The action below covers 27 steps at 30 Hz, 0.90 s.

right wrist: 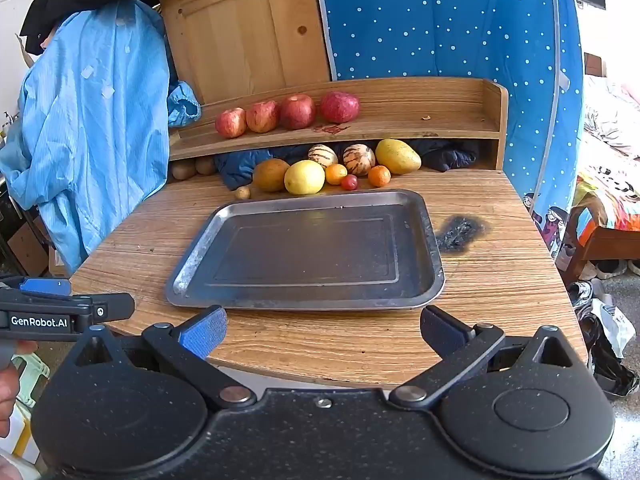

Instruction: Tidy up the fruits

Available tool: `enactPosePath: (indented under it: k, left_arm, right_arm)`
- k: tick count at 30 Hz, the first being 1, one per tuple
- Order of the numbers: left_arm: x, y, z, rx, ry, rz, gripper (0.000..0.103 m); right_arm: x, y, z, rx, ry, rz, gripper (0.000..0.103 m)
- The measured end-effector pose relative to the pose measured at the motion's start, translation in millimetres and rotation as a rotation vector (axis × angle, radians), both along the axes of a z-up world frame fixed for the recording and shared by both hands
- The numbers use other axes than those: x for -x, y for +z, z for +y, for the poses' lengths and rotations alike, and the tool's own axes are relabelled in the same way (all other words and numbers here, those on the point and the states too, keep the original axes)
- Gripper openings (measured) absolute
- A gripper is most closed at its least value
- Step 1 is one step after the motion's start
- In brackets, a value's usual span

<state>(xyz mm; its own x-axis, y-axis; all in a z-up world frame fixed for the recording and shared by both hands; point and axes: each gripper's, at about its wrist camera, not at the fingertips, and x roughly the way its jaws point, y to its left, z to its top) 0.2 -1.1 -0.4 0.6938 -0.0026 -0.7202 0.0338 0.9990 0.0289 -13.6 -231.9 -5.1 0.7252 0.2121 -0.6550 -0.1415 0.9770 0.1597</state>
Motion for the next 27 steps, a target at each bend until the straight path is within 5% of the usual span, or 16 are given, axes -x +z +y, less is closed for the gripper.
enactPosePath:
  k: [27]
  left_arm:
    - [-5.2, -6.6, 1.8, 0.011, -0.027, 0.025, 0.102]
  right_arm:
    - [2.0, -1.8, -4.5, -0.013, -0.041, -0.001, 0.102]
